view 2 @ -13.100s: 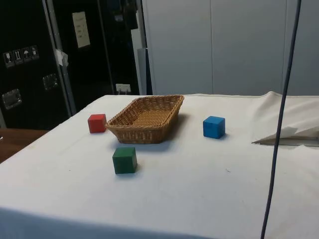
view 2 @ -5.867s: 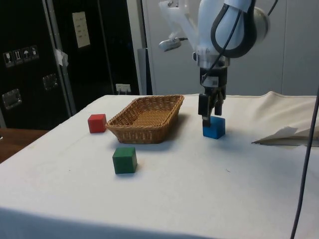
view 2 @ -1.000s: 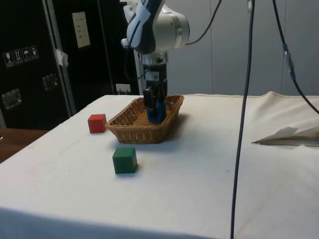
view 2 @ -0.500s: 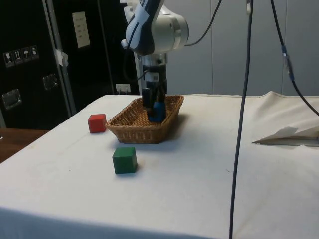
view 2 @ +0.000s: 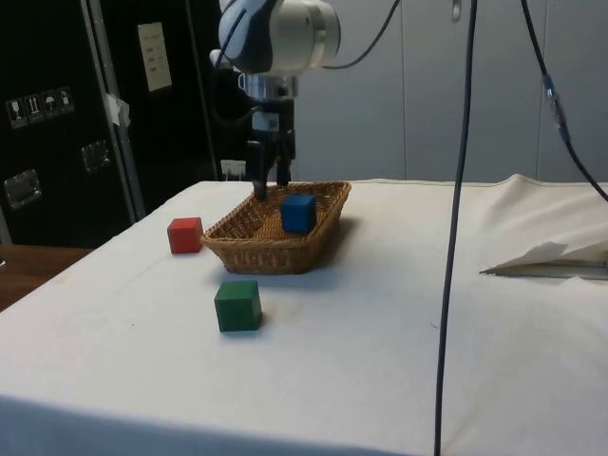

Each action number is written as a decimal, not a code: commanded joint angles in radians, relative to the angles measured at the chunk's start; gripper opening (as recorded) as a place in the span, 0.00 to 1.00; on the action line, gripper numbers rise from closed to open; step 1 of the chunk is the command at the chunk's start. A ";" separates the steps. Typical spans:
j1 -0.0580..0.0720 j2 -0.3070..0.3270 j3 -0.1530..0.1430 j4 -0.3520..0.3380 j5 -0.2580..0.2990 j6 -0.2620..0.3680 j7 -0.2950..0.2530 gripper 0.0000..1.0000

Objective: Pick up exactly two blocks and place them into the basket.

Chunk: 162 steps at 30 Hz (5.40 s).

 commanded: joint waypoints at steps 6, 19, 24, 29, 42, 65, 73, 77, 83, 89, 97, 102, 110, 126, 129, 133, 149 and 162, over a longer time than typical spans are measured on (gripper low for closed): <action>-0.010 -0.001 0.003 0.025 0.007 -0.016 -0.031 1.00; -0.022 -0.001 0.003 0.051 0.021 -0.024 -0.098 1.00; -0.022 0.016 -0.005 0.073 0.016 -0.024 -0.117 1.00; -0.022 0.036 -0.011 0.096 0.013 -0.023 -0.127 1.00; -0.017 0.194 -0.028 0.256 0.008 -0.024 -0.098 1.00; -0.034 0.356 -0.040 0.525 0.025 -0.110 -0.068 1.00; -0.036 0.386 -0.041 0.584 0.052 -0.145 -0.095 1.00; -0.030 0.389 -0.038 0.592 0.049 -0.147 -0.110 1.00; -0.026 0.389 -0.033 0.594 0.048 -0.144 -0.134 1.00; -0.019 0.386 -0.034 0.590 0.049 -0.140 -0.160 1.00; -0.015 0.397 -0.019 0.621 0.048 -0.148 -0.182 1.00; -0.012 0.403 -0.008 0.639 0.049 -0.151 -0.182 1.00; 0.002 0.400 0.009 0.638 0.050 -0.146 -0.183 1.00; 0.005 0.419 0.036 0.626 0.049 -0.145 -0.192 1.00; -0.007 0.429 0.037 0.632 0.049 -0.151 -0.205 1.00; -0.013 0.437 0.030 0.632 0.048 -0.155 -0.215 1.00; -0.010 0.457 0.053 0.640 0.056 -0.144 -0.208 1.00; -0.010 0.458 0.055 0.633 0.065 -0.146 -0.213 1.00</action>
